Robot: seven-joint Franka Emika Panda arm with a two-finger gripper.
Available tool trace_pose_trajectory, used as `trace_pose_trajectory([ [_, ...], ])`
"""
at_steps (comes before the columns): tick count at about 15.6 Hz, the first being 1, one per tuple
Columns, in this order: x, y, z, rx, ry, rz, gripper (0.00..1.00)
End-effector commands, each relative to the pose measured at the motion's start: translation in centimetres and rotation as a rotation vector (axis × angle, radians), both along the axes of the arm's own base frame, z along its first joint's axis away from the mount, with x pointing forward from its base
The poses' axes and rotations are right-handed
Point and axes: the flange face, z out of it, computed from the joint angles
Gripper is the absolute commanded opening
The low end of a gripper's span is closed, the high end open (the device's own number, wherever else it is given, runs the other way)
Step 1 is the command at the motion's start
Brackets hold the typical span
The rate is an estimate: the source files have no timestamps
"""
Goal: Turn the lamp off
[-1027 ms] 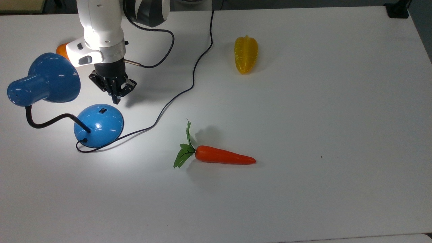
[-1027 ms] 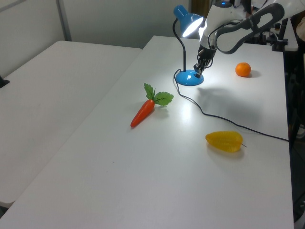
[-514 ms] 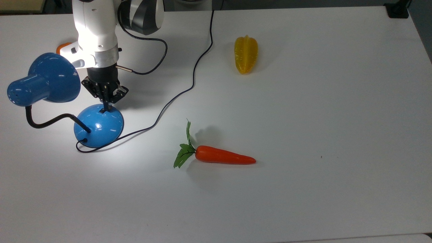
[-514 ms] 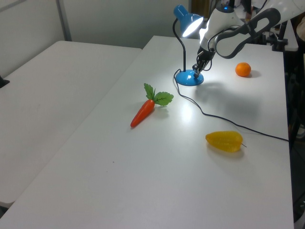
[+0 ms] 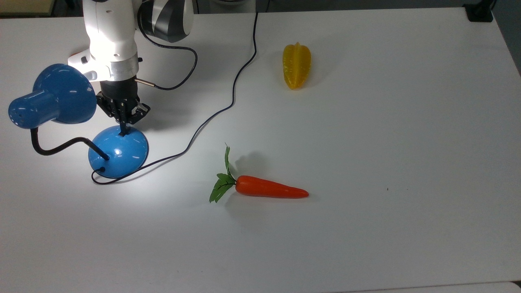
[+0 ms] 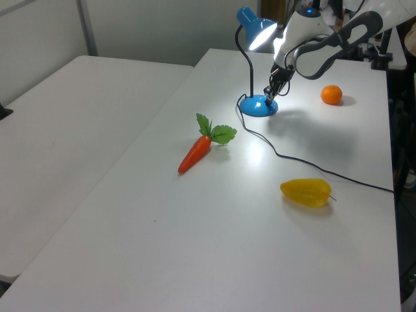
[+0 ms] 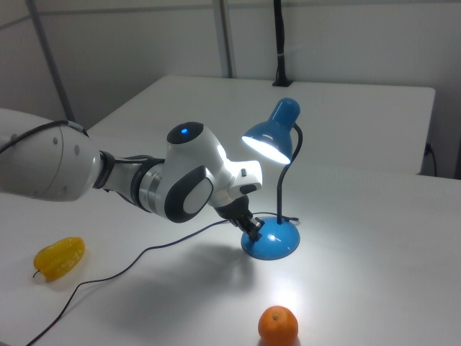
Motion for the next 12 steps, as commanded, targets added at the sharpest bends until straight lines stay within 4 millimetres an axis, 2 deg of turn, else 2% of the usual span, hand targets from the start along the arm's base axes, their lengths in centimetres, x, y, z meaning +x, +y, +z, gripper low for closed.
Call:
trace_pose_trajectory([
  [1, 0.1, -0.2, -1.3, -0.013, 0.004, 0.008, 0.0],
  [7, -1.0, 0.0, -2.8, 0.002, 0.052, -0.004, 0.0],
  [11, -1.5, 1.7, -0.9, 0.015, 0.138, -0.017, 0.0],
  [12, -1.6, 3.0, 0.0, 0.014, 0.16, 0.0, 0.0],
])
